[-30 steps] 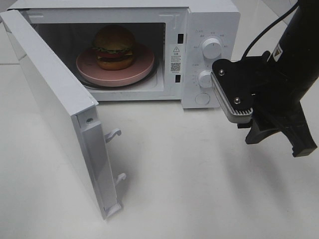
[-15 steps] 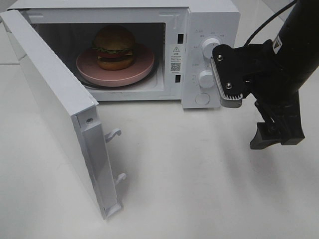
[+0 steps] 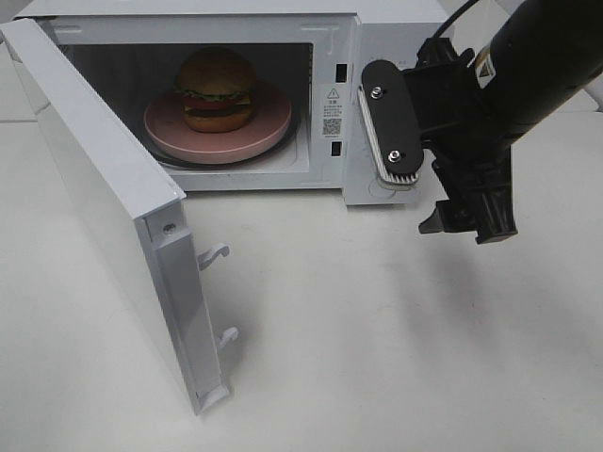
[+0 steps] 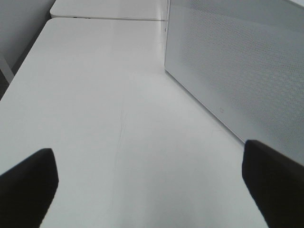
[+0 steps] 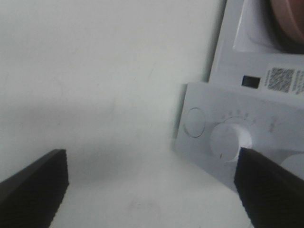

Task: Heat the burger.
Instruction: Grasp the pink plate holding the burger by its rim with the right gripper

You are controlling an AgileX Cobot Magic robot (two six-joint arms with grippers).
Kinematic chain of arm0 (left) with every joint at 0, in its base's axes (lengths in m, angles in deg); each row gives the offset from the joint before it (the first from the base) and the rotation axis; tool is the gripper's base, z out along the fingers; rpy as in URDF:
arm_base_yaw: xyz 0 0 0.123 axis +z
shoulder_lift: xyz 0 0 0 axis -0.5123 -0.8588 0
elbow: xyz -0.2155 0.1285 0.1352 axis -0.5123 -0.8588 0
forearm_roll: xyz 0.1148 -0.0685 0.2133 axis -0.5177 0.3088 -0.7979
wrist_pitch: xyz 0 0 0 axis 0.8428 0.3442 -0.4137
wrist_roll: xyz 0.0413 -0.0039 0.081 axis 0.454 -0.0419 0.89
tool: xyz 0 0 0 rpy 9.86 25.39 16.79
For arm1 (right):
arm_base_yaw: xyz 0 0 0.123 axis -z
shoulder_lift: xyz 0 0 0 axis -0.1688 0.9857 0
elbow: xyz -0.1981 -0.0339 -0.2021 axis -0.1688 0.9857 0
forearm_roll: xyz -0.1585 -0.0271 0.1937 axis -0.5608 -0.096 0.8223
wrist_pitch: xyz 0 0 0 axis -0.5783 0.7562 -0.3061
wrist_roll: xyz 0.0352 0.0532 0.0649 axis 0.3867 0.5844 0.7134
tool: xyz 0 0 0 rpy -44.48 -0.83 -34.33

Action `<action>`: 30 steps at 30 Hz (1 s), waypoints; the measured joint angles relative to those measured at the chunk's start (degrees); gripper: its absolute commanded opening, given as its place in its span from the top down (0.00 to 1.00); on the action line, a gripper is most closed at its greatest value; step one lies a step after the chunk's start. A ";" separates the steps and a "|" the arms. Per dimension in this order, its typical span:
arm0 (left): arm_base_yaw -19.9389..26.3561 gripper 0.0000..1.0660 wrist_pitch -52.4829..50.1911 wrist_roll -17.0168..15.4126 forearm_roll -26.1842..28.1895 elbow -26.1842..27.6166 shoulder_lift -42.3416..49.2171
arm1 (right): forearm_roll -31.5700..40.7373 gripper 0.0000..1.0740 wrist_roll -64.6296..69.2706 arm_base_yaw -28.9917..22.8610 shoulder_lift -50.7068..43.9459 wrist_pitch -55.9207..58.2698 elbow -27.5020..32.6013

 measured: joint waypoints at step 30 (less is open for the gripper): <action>0.00 0.08 0.00 0.00 0.00 0.00 0.00 | -1.43 0.16 0.46 -6.02 11.97 -14.32 -9.45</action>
